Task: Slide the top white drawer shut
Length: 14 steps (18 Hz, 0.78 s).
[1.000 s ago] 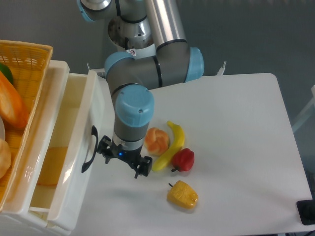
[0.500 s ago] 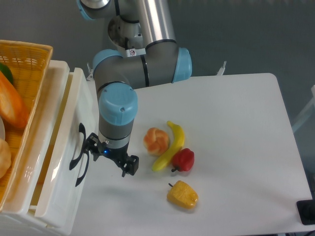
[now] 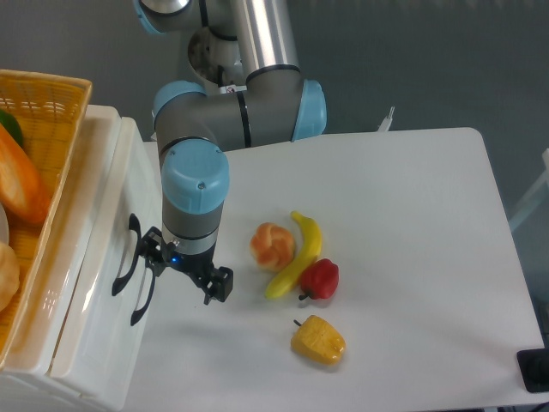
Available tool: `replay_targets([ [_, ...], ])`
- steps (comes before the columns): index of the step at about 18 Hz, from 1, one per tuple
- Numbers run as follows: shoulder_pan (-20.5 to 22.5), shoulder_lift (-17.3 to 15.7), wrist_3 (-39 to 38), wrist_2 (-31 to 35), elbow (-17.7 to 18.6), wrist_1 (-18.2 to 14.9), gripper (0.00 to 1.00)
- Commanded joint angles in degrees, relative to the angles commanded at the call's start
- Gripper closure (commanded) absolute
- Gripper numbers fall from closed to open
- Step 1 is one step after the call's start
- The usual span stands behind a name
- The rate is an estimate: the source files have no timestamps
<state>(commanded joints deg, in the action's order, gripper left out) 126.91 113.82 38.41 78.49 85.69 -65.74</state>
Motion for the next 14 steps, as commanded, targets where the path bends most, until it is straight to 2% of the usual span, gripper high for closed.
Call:
replay_targets([
  [10, 0.79, 0.17, 0.44, 0.09, -0.44, 0.09, 0.00],
  [14, 5.00, -0.70, 1.05, 2.01, -0.70, 0.09, 0.00],
])
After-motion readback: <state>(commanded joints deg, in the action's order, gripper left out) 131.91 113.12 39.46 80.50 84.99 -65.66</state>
